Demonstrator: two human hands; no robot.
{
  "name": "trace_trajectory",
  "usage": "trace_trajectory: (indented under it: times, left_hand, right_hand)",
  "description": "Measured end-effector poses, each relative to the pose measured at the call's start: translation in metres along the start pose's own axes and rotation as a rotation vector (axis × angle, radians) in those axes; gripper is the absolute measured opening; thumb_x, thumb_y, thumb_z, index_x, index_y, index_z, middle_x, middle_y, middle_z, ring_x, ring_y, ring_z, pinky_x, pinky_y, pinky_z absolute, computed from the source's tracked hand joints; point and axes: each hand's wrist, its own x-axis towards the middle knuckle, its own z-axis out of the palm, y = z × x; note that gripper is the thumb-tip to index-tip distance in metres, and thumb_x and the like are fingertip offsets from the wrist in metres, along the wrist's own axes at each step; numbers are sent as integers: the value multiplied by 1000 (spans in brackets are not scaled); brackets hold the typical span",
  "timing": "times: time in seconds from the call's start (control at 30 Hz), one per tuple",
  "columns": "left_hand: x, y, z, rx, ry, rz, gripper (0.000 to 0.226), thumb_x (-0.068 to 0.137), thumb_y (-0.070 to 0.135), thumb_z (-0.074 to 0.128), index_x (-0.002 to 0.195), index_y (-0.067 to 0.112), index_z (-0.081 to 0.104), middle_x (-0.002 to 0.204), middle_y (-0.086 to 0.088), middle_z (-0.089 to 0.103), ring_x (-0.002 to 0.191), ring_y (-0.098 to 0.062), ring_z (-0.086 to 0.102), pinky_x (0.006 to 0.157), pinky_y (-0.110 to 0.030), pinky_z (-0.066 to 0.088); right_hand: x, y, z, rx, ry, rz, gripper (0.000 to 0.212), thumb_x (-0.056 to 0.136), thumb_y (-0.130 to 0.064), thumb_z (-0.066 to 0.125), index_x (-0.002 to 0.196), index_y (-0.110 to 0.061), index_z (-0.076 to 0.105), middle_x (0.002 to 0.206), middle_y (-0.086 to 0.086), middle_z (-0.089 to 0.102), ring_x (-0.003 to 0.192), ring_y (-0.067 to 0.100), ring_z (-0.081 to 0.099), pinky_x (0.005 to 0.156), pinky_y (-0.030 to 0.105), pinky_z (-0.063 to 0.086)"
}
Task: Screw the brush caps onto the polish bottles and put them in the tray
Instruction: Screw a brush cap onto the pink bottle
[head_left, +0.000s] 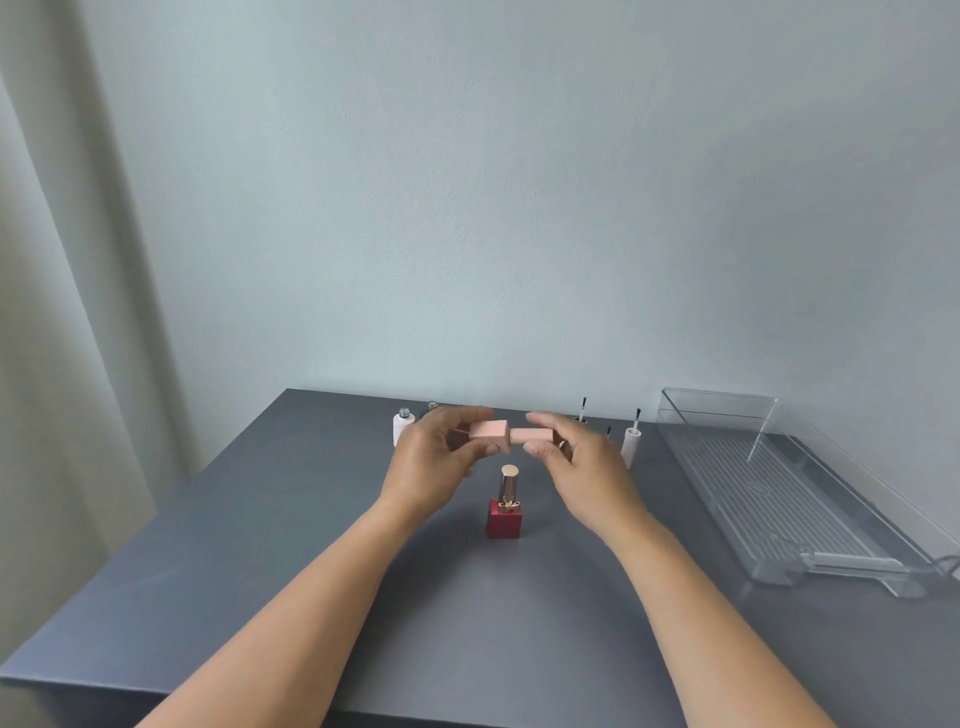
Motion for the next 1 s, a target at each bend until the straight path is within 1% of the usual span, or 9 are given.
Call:
trace_trajectory:
  times: [0.1,0.17,0.23,0.3,0.53,0.7,0.87,0.93,1.0]
  left_hand:
    - [-1,-1,0,148,-14,107,36,83,14,78,117,25,72,106,13,65,84,3,63,79,-25,56]
    - [-2,0,0,285,-9,180,31,84,21,77,113,30,72,105,17,64,85,6,59,77,-17,47]
    - [-4,1,0,432,25,234,27,84,29,76,110,35,71,104,19,64,87,3,54,73,-19,44]
    - [-5,2,0,508,47,298,25,84,29,75,109,33,71,103,17,65,90,-2,52,71,-23,44]
    - [-10,5,3,656,54,494,22,84,21,76,106,17,73,97,1,67,99,-24,58,70,-31,47]
    - [-14,9,5,735,46,549,20,82,15,77,101,13,72,93,-3,68,93,-29,60,62,-38,54]
    - [-16,8,5,763,20,494,20,86,18,73,106,14,71,99,-3,67,98,-28,57,63,-41,53]
    - [-15,8,6,767,15,440,22,89,24,69,110,18,69,103,1,66,103,-25,54,66,-36,51]
    - [-14,7,6,769,-14,375,24,92,28,65,115,22,65,110,5,63,107,-21,50,71,-37,52]
  right_hand:
    - [-2,-1,1,-141,2,-108,25,92,-24,64,116,-24,68,107,-7,68,90,9,59,72,2,36]
    - [-2,-1,1,-245,-26,-132,21,95,-26,59,114,-24,67,107,-5,67,93,15,60,75,15,41]
    - [-3,0,0,-357,-45,-134,22,97,-29,53,115,-24,65,107,-4,67,95,20,61,79,30,46]
    - [-3,0,0,-407,-49,-132,23,98,-32,51,114,-23,64,107,-2,68,95,22,62,78,34,47]
    - [0,2,1,-244,-98,30,19,96,-36,52,96,-30,70,78,-4,70,73,17,60,65,32,45]
    - [2,7,2,-166,-87,102,20,94,-36,55,87,-31,72,48,-15,52,48,3,44,50,24,33]
    - [1,9,3,-128,-97,109,21,93,-37,57,77,-37,70,54,-9,52,50,8,42,51,27,33]
    - [0,7,4,-91,-84,114,22,93,-36,58,73,-43,66,61,-15,60,54,4,50,52,19,36]
    - [-1,5,5,-32,-80,115,16,91,-36,61,78,-43,67,77,-23,67,72,-9,59,58,10,38]
